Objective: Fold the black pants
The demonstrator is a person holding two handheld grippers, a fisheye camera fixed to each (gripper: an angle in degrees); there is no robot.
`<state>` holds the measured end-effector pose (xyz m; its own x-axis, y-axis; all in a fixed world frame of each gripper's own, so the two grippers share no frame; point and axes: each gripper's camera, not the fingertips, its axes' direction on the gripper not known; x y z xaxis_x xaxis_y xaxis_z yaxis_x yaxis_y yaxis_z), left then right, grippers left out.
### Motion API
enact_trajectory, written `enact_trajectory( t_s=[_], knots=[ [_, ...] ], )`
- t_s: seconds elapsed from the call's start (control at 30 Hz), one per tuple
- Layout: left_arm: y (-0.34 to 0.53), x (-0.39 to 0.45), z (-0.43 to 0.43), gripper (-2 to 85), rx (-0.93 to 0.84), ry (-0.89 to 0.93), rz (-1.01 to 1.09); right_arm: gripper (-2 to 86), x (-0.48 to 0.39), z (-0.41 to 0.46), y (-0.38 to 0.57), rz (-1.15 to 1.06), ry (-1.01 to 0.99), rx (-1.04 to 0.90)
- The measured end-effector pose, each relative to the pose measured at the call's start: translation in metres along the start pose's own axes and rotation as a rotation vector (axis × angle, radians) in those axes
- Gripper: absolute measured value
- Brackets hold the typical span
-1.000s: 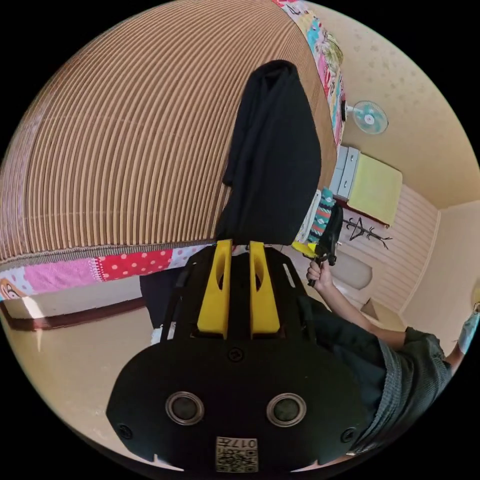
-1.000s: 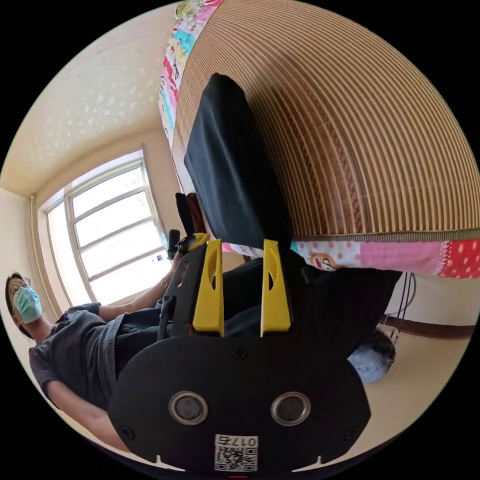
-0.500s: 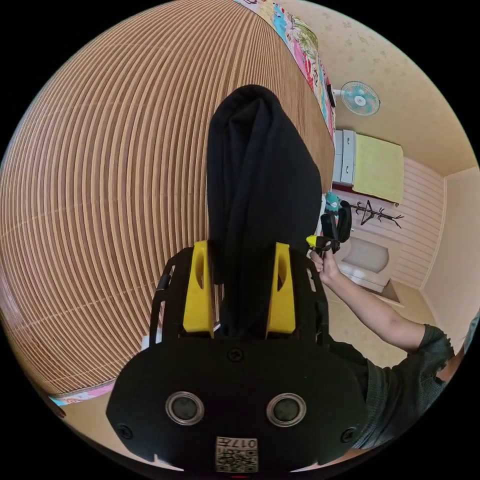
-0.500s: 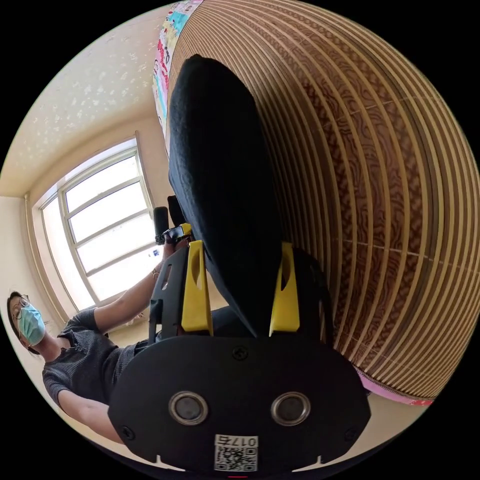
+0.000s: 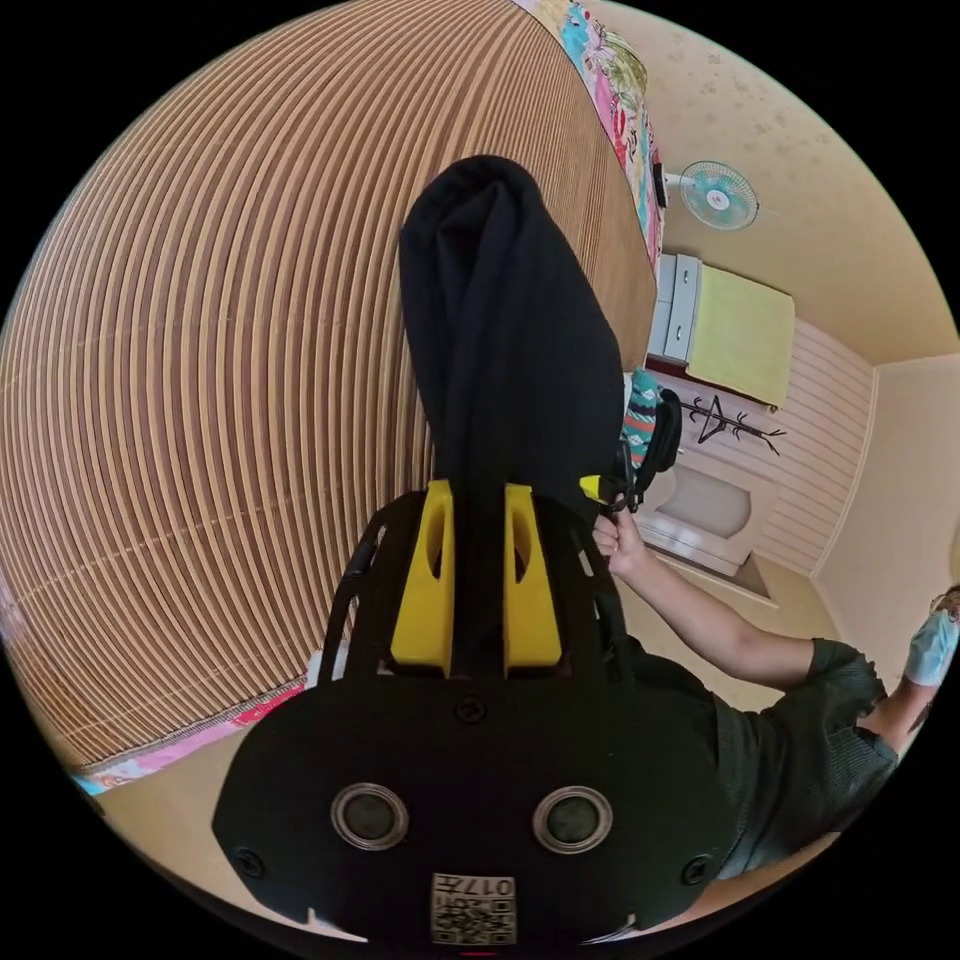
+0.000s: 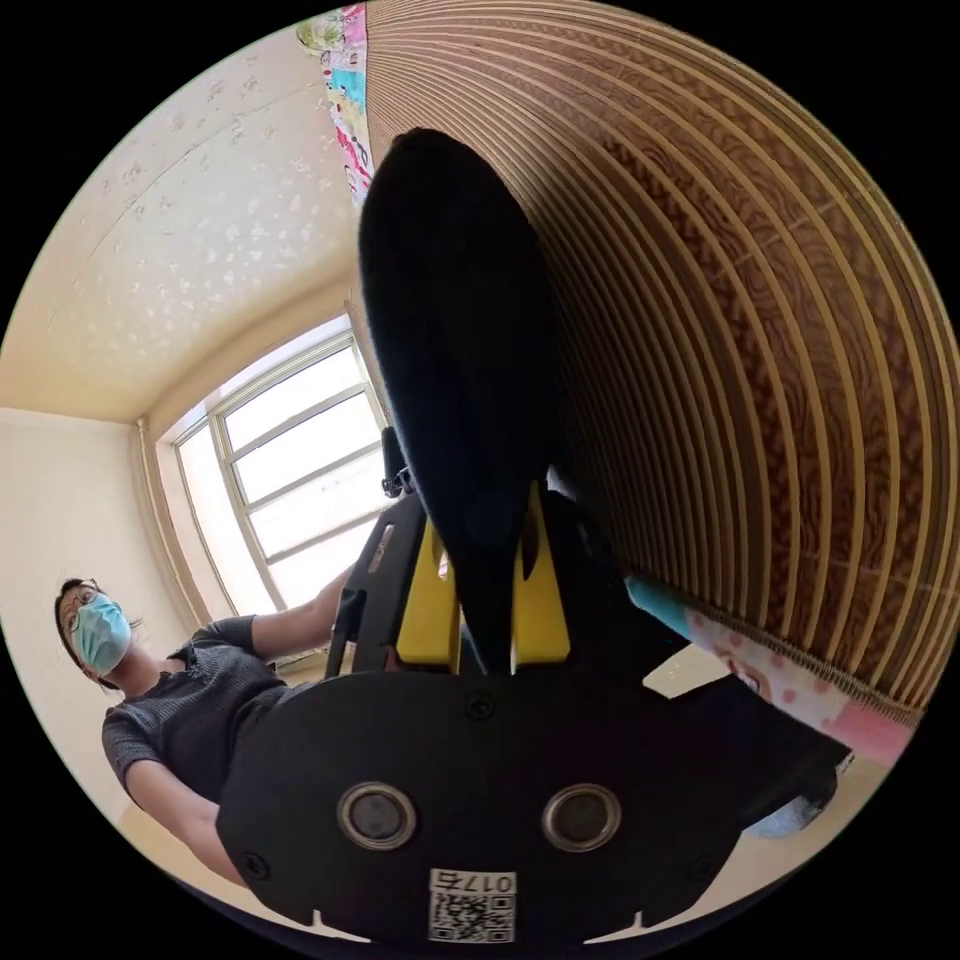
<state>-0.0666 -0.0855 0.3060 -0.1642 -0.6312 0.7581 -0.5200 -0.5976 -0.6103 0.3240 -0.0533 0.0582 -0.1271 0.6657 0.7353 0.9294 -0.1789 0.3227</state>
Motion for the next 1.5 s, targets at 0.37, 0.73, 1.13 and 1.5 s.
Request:
enact_trajectory(
  t_s=[0.37, 0.73, 1.13, 1.5],
  knots=[
    [0.061, 0.073, 0.053, 6.4, -0.047, 0.075, 0.070, 5.2, -0.080, -0.088, 0.104, -0.142, -0.085, 0.043],
    [0.008, 0.314, 0.210, 6.5, 0.034, 0.201, 0.423, 5.3, -0.288, -0.328, 0.178, -0.579, 0.182, 0.091],
    [-0.079, 0.337, 0.446, 7.9, -0.267, 0.044, 0.222, 4.5, -0.226, -0.416, 0.201, 0.136, 0.935, 0.381],
    [-0.002, 0.169, 0.250, 7.5, -0.068, -0.251, -0.073, 0.5, -0.242, -0.178, 0.171, 0.092, 1.472, 0.575]
  ],
)
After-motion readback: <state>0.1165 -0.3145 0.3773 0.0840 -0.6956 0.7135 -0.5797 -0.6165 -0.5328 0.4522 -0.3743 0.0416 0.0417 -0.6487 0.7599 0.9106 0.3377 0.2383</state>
